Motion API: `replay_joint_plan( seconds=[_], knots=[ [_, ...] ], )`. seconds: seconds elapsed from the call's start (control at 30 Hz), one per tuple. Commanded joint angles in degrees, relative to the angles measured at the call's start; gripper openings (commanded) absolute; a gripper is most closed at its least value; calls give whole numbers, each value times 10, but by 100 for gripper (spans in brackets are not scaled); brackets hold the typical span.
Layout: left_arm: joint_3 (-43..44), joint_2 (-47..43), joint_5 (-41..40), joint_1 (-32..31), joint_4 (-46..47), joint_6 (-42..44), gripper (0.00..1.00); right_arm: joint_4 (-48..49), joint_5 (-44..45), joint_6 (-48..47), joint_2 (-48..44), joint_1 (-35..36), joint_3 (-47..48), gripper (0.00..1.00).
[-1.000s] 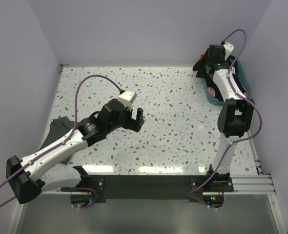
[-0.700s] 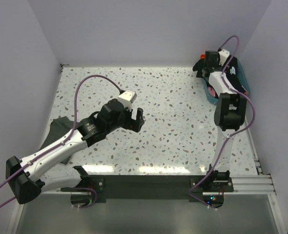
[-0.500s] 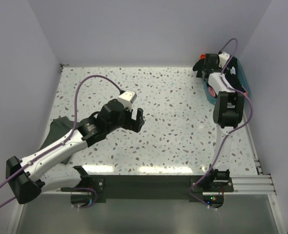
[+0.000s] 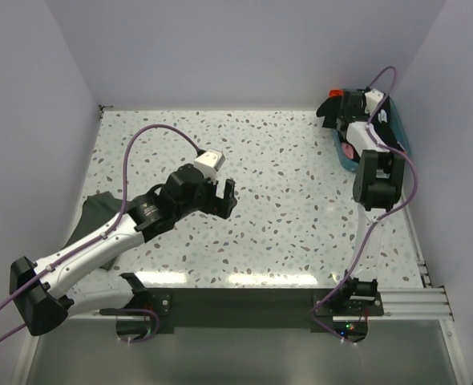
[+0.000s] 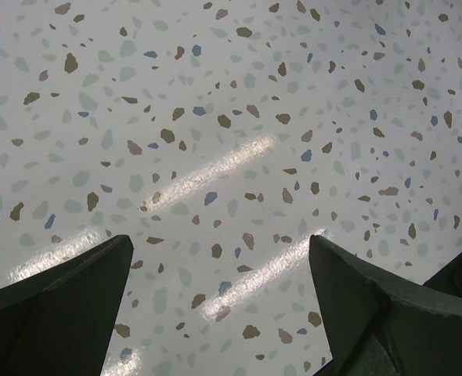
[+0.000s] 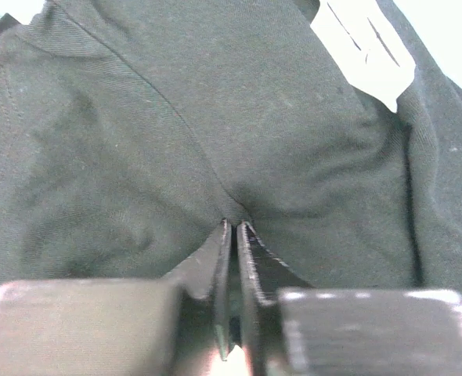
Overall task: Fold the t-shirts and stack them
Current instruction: Grab the tshirt from the pile
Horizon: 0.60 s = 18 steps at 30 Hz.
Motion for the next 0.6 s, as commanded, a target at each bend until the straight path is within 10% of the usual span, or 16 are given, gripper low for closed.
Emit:
replay_joint_plan(
  seconds=[0.0, 0.57],
  knots=[
    [-1, -6, 0, 3, 13, 8, 100, 57, 21, 3, -53, -3, -36, 3],
    [1, -5, 12, 3, 18, 8, 100, 261, 19, 17, -310, -1, -340, 0]
  ],
)
